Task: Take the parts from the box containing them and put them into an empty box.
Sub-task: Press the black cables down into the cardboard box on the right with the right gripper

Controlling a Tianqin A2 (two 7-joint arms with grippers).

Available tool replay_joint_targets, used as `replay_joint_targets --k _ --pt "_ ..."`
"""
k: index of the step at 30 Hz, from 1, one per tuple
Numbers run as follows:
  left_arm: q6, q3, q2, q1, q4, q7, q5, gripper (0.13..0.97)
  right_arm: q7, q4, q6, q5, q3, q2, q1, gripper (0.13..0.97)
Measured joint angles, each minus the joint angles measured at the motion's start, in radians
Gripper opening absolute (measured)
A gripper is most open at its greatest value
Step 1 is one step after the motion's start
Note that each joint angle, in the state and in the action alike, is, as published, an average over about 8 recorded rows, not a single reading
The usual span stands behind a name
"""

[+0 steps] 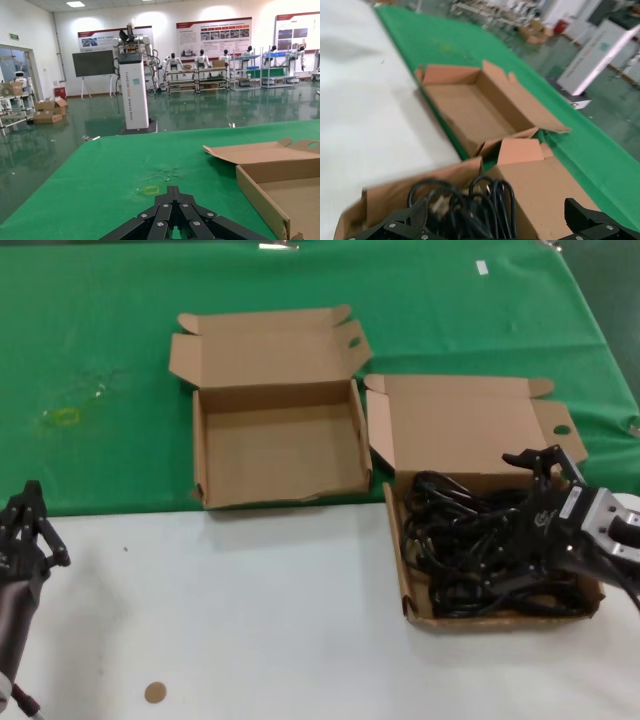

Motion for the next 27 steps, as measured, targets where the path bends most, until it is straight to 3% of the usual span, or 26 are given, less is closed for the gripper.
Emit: replay_joint_targets --k 16,27 --pt "0.0 0.0 0.0 0.0 0.0 0.0 0.0 0.144 -0.032 -0.17 -0.446 -0.285 0.145 -0.057 0.098 0.954" --pt "0.0 0.0 0.0 0.0 0.0 0.0 0.0 0.144 -0.035 -0.224 -0.598 -0.421 0.211 -0.154 0.152 0.87"
